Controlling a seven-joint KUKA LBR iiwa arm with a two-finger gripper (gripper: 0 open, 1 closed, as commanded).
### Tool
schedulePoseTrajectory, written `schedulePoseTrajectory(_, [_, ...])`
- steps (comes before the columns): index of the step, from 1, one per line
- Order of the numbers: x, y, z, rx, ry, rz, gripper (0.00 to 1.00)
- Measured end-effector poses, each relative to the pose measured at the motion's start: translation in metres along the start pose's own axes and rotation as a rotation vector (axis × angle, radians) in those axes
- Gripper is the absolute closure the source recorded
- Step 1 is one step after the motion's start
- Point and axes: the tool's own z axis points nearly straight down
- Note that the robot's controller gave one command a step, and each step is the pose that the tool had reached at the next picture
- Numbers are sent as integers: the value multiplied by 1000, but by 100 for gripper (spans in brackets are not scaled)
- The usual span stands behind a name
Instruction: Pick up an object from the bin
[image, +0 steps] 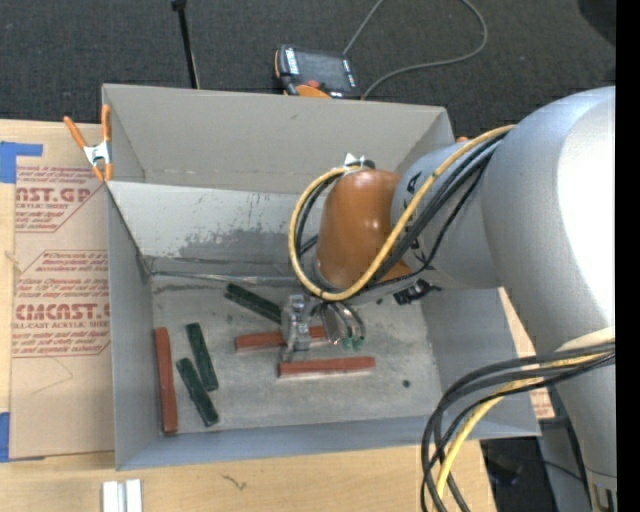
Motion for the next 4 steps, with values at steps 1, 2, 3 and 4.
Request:
schedulePoseTrajectory(1, [20,1,-131,1,-3,-37,100])
schedulePoseTrajectory(2, [21,1,-126,2,4,-37,0])
schedulePoseTrajectory(3, [0,-5,5,1,8,114,0])
schedulePoseTrajectory(4, [-6,-5,-4,-2,-9,113,100])
